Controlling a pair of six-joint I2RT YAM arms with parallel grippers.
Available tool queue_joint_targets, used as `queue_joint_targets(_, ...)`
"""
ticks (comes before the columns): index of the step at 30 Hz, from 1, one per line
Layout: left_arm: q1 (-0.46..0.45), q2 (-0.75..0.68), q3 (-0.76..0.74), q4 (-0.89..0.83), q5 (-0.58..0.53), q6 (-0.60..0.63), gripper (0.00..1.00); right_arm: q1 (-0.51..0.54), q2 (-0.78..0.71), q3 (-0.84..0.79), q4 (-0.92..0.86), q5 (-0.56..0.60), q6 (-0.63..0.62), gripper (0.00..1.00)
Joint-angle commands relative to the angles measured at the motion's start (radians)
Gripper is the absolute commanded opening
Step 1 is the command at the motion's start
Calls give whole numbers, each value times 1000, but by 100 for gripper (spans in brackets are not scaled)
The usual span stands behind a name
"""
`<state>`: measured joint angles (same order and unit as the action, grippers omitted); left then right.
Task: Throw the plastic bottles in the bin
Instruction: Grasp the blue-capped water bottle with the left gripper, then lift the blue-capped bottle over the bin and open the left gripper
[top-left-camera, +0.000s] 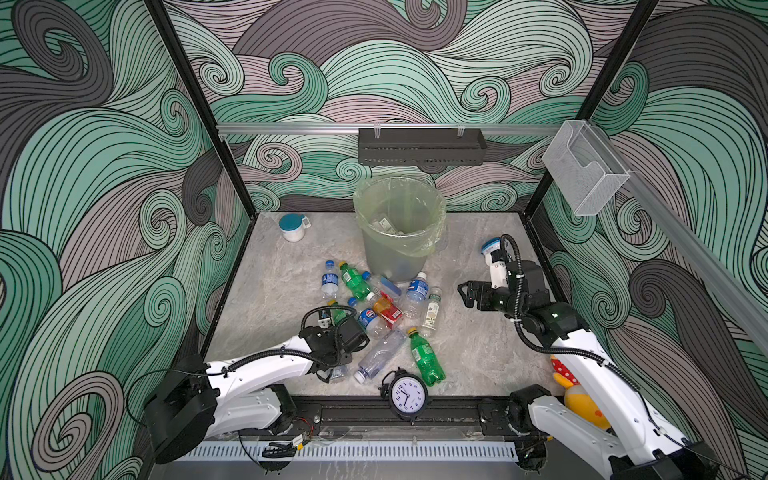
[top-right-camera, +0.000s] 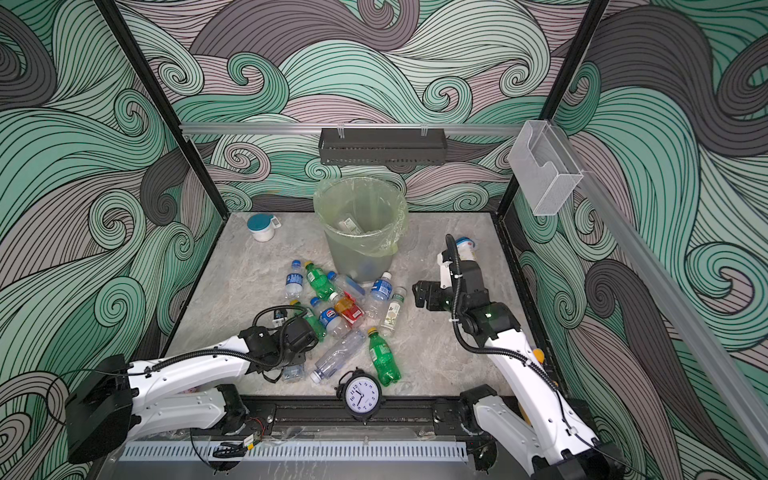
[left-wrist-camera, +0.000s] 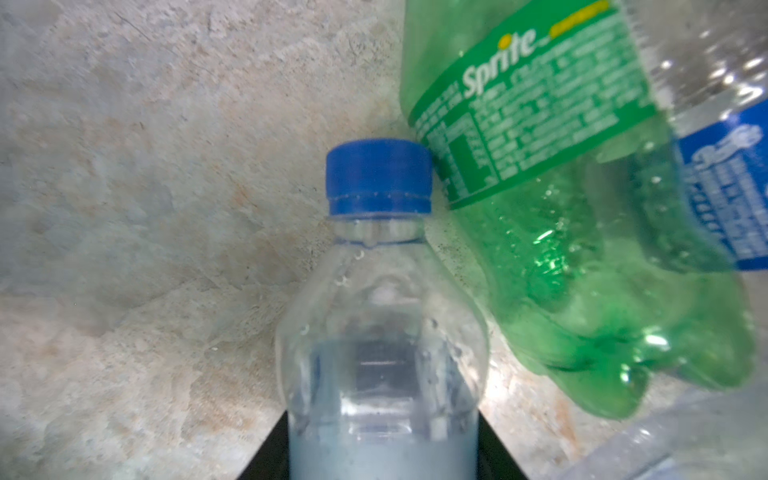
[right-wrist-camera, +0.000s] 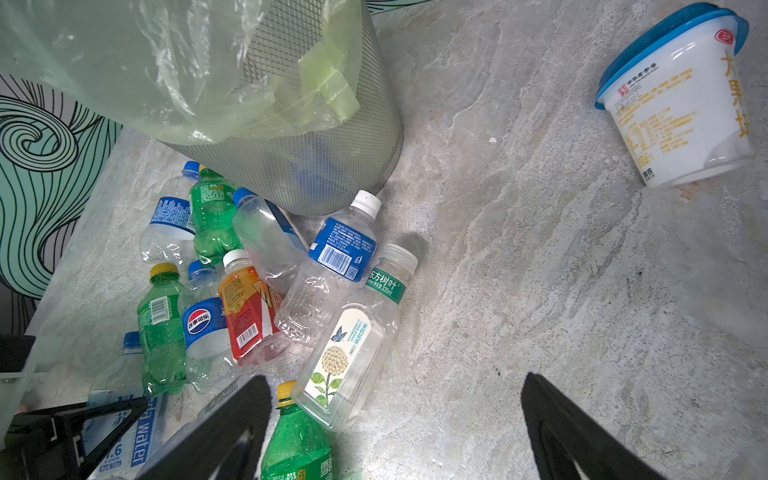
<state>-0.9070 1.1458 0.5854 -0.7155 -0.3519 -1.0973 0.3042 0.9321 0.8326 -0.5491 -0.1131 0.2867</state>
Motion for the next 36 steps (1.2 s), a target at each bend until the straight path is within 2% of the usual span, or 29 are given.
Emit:
queue_joint_targets(1,11,-51,108,-83,-51,76,46,-4,-2,-33,-12,8,12,94)
queue_joint_targets(9,63,-178,248,-226,-179,139,43,-4,15,-35,-5,13,14,92)
queue_joint_targets(14,161,-244,301,-221,-180,260,44,-4,37,-39,-10,0,25,90)
queue_joint_targets(16,225,-272,327,-205,-151,324,45,-4,30,-47,-9,5,25,90)
queue_joint_targets(20,352,-330,349,-113,-20,449,46,-4,22,-58,-11,8,28,90)
queue_joint_targets(23,410,-350,365,-65,53,542,46,-4,17,-64,-18,9,25,90)
queue_joint_targets(29,459,-377,399,-1,129,688,46,-4,11,-77,-20,9,32,90)
queue_joint_targets(33,471,-410,389,63,144,719,46,-4,8,-81,-18,10,41,90)
queue_joint_targets(36,475,-411,394,116,197,738,46,-3,12,-82,-18,7,43,90)
